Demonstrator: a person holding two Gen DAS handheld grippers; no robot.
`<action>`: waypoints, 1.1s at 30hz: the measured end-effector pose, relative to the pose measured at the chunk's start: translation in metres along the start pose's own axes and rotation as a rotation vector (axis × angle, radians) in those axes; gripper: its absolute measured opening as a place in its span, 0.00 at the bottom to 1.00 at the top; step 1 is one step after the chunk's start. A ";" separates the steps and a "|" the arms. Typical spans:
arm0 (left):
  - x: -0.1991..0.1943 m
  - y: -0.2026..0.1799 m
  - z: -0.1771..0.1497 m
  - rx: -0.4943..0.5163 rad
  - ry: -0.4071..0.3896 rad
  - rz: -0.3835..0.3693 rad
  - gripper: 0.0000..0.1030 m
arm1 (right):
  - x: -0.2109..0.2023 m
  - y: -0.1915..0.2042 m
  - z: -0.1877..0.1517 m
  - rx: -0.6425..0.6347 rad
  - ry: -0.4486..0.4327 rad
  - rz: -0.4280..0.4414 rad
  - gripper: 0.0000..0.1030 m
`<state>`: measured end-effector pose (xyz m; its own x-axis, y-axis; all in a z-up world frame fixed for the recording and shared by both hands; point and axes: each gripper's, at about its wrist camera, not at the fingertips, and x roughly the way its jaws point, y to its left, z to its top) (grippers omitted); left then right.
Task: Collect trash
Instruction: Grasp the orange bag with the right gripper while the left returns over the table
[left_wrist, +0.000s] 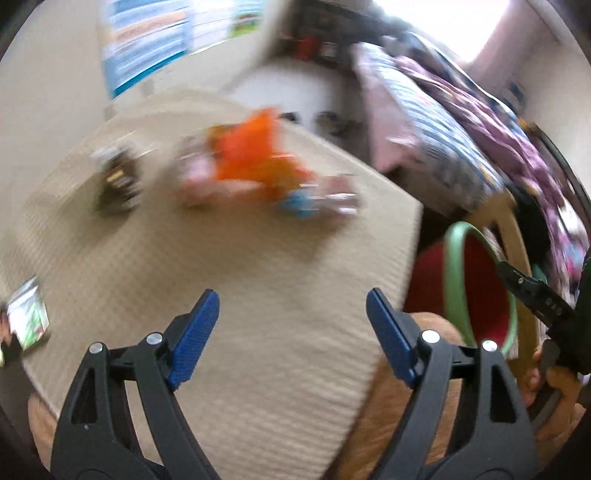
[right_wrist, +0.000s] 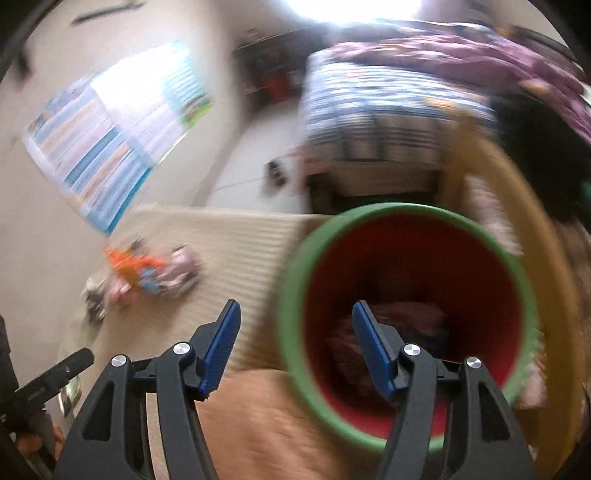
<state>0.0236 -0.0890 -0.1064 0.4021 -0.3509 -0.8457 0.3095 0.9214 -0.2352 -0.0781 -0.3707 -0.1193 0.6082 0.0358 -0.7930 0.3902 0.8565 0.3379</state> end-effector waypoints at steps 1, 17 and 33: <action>-0.003 0.016 -0.001 -0.039 -0.004 0.015 0.76 | 0.008 0.016 0.003 -0.035 0.009 0.017 0.60; -0.025 0.094 -0.006 -0.228 -0.067 0.032 0.77 | 0.160 0.238 0.036 -0.521 0.175 0.043 0.69; -0.006 0.113 -0.005 -0.265 -0.040 0.051 0.76 | 0.085 0.215 -0.005 -0.432 0.171 0.277 0.35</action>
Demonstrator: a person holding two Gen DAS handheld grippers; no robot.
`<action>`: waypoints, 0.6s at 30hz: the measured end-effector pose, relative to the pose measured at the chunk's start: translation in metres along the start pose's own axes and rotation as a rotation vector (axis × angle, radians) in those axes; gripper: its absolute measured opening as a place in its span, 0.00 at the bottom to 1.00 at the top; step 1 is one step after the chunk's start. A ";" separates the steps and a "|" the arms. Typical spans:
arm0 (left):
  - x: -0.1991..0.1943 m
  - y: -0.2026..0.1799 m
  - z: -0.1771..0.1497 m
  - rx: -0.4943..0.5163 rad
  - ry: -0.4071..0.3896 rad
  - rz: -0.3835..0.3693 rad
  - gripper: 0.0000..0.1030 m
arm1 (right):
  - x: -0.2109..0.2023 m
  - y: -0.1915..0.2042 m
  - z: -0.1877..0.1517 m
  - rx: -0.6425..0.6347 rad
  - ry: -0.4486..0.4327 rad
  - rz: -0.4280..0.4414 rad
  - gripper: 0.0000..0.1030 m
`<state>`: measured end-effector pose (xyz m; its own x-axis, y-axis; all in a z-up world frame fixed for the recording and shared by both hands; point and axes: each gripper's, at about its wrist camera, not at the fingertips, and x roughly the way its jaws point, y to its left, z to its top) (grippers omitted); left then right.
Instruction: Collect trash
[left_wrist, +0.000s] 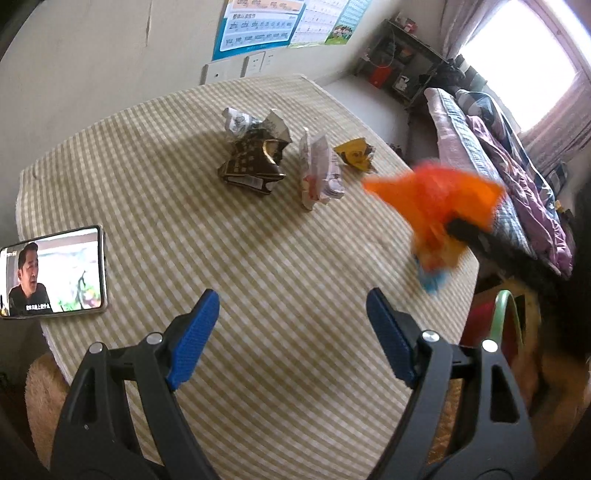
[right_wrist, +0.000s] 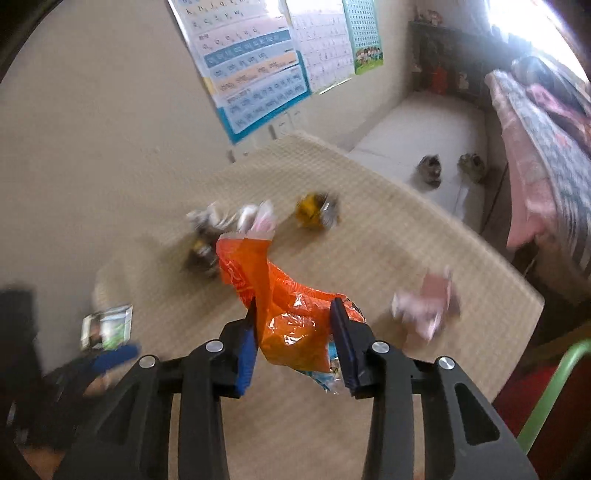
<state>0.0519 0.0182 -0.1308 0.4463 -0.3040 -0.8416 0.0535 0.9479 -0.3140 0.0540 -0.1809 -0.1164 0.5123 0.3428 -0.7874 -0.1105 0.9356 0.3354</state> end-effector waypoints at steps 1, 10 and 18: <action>0.002 0.002 0.001 -0.006 0.004 0.005 0.76 | -0.004 -0.001 -0.012 0.022 0.009 0.028 0.35; 0.023 0.012 0.020 -0.021 0.005 0.051 0.76 | -0.018 -0.013 -0.086 0.136 -0.021 0.072 0.36; 0.053 0.004 0.071 0.017 -0.043 0.114 0.77 | -0.020 -0.014 -0.090 0.123 -0.037 0.060 0.37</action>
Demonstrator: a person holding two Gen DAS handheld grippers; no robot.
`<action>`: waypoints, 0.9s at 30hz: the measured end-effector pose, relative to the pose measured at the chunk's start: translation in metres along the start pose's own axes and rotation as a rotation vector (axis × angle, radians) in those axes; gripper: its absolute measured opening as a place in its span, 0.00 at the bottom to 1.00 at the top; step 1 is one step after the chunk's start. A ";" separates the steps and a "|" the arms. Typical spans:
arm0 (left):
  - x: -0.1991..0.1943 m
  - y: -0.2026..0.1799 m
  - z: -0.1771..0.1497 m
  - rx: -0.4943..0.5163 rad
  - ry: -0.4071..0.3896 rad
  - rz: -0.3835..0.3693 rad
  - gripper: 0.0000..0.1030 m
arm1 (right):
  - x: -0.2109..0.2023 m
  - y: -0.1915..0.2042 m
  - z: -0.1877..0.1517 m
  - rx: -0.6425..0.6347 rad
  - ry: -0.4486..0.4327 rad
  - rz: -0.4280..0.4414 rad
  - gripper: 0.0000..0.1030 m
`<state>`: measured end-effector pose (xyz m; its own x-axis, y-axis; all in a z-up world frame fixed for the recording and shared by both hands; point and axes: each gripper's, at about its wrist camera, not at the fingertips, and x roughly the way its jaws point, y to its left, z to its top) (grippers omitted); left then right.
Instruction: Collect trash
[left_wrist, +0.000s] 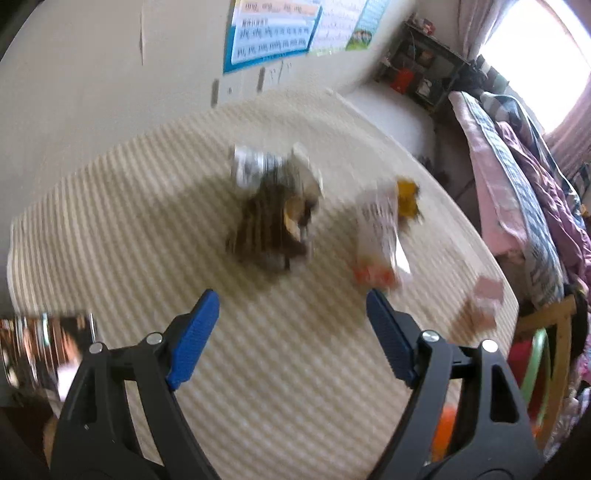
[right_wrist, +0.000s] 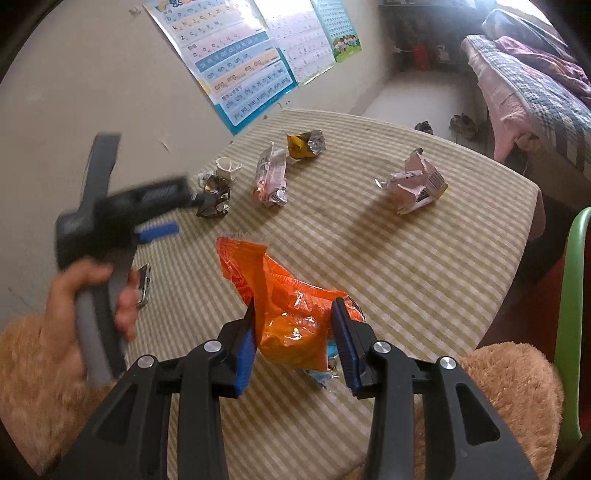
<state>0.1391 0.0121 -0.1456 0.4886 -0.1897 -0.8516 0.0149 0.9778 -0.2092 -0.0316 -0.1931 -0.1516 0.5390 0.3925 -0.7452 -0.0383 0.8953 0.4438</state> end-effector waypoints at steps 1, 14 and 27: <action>0.007 0.000 0.009 0.003 0.008 0.018 0.76 | 0.000 0.000 0.000 0.002 -0.001 0.002 0.37; 0.034 0.009 0.024 -0.011 0.088 0.042 0.57 | -0.001 -0.008 -0.001 0.025 -0.008 0.018 0.37; -0.035 -0.001 -0.056 0.046 0.090 -0.068 0.57 | 0.001 -0.004 -0.001 0.007 -0.007 0.005 0.37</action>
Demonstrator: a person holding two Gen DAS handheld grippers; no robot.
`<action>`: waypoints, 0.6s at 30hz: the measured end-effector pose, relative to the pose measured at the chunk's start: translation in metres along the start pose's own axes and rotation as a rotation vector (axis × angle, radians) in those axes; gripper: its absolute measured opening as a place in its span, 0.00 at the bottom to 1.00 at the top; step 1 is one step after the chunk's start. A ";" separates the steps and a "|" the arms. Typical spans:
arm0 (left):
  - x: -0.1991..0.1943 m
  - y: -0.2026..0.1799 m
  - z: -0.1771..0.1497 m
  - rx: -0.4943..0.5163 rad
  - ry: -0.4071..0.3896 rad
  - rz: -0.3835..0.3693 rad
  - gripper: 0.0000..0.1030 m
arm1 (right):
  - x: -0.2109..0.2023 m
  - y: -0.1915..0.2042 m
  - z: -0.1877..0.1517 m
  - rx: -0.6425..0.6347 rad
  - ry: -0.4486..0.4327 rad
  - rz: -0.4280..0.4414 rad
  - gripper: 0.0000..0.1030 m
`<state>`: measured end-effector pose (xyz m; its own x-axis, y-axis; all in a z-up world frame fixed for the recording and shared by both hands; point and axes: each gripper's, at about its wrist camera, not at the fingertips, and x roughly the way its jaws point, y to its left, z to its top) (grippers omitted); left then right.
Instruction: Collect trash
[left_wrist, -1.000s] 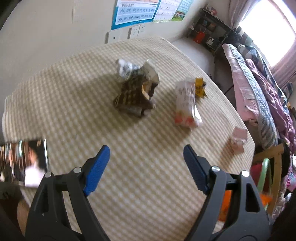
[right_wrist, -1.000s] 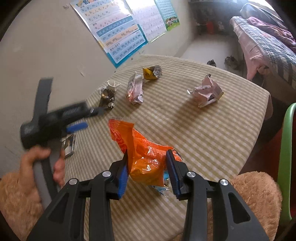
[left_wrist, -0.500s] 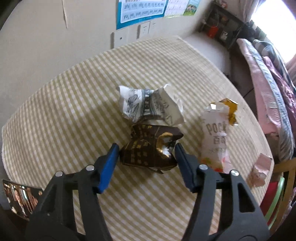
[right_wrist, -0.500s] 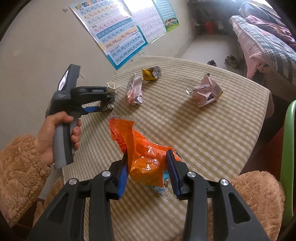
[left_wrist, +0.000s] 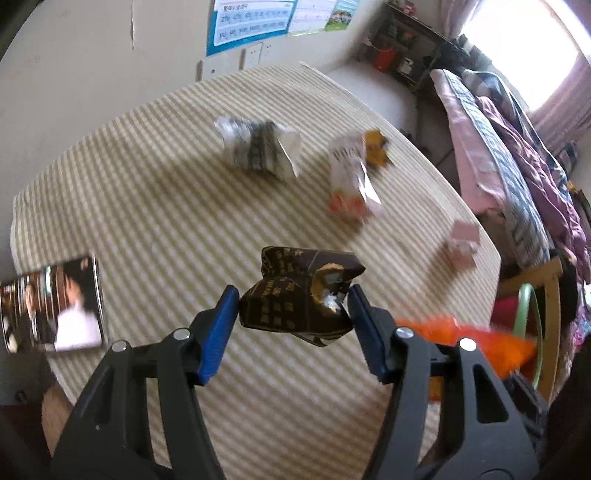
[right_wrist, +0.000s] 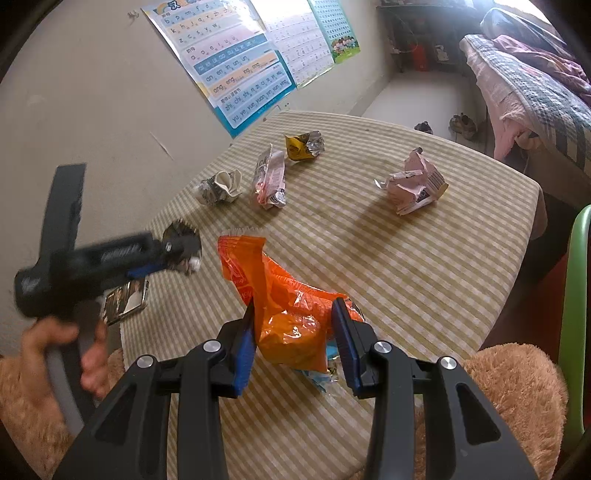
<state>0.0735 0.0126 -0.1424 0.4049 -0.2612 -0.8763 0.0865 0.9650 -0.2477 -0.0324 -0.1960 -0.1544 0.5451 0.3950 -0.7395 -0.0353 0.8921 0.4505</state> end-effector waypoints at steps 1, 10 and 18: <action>-0.001 0.001 -0.005 -0.007 0.004 -0.004 0.57 | 0.000 0.000 0.000 -0.002 0.000 -0.002 0.37; 0.009 0.007 -0.016 -0.044 0.042 0.019 0.57 | 0.000 0.000 0.000 0.001 -0.004 -0.004 0.37; 0.012 0.003 -0.023 -0.041 0.054 0.017 0.53 | -0.001 0.000 0.000 0.001 -0.003 -0.002 0.37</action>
<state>0.0580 0.0116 -0.1629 0.3562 -0.2465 -0.9013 0.0420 0.9678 -0.2480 -0.0330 -0.1958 -0.1539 0.5475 0.3927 -0.7390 -0.0330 0.8925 0.4498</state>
